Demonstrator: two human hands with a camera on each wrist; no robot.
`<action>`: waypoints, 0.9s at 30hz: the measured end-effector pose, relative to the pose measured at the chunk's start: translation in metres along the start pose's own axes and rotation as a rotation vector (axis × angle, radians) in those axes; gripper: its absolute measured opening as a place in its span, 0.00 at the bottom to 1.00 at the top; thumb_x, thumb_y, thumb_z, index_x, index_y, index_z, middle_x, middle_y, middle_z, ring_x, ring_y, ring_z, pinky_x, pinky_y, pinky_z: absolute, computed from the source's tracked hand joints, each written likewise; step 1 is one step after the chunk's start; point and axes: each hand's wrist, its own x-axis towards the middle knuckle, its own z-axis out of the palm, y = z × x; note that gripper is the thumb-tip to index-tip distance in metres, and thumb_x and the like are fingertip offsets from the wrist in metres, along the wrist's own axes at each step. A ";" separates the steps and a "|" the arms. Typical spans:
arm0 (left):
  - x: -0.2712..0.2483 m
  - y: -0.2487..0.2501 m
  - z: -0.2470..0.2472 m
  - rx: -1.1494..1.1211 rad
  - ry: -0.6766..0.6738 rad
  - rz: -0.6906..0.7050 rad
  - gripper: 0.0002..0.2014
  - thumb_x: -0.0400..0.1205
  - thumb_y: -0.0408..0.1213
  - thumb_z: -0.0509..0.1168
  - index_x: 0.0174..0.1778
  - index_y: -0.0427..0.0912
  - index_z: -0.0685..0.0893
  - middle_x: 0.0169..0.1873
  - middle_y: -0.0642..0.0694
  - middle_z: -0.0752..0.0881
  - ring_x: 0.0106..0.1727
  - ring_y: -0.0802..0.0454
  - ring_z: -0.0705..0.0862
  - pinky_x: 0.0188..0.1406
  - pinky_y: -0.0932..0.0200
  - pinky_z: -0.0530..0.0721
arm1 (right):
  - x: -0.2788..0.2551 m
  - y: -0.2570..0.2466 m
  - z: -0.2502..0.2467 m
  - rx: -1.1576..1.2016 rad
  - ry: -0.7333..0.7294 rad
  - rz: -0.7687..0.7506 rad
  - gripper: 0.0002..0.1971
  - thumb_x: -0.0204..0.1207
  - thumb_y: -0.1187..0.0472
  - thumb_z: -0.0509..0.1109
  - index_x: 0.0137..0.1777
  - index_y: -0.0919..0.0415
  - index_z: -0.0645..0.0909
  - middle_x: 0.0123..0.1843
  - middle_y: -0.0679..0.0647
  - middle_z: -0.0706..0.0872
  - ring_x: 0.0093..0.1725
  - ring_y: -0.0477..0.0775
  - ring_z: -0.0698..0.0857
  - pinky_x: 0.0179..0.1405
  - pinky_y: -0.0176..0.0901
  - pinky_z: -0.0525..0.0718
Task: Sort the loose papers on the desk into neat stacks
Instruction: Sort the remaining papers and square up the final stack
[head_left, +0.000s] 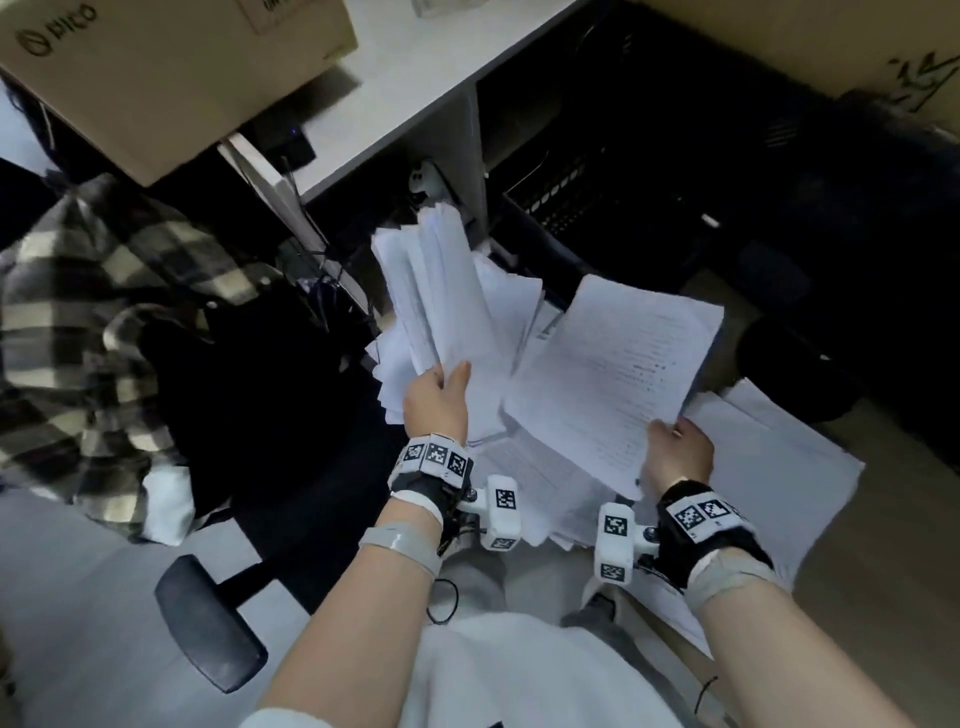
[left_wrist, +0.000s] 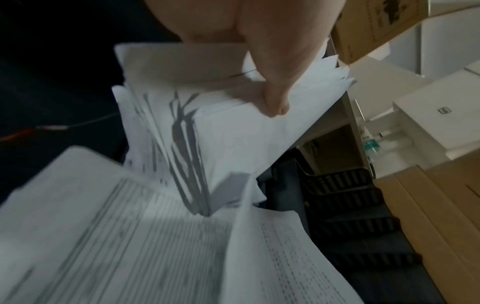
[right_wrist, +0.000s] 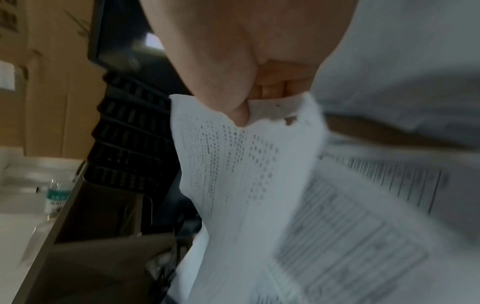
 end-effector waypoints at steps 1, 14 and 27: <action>0.010 -0.001 -0.012 0.009 0.027 0.018 0.17 0.84 0.45 0.68 0.32 0.40 0.80 0.27 0.52 0.78 0.29 0.55 0.76 0.31 0.62 0.67 | -0.002 -0.007 0.019 -0.031 -0.042 -0.015 0.09 0.80 0.64 0.61 0.41 0.65 0.79 0.43 0.61 0.84 0.43 0.63 0.80 0.45 0.44 0.74; 0.086 -0.057 -0.115 -0.084 -0.037 -0.066 0.11 0.78 0.43 0.76 0.45 0.38 0.91 0.41 0.48 0.93 0.44 0.51 0.92 0.47 0.52 0.91 | -0.002 -0.055 0.205 -0.065 -0.286 0.075 0.15 0.82 0.68 0.57 0.64 0.69 0.79 0.61 0.66 0.85 0.59 0.68 0.84 0.49 0.45 0.75; 0.079 -0.047 -0.051 -0.132 -0.270 -0.043 0.31 0.76 0.59 0.70 0.25 0.38 0.65 0.26 0.44 0.66 0.31 0.49 0.66 0.34 0.52 0.65 | -0.041 -0.090 0.160 0.268 -0.712 -0.089 0.29 0.78 0.60 0.75 0.79 0.51 0.72 0.77 0.52 0.77 0.74 0.45 0.77 0.73 0.46 0.76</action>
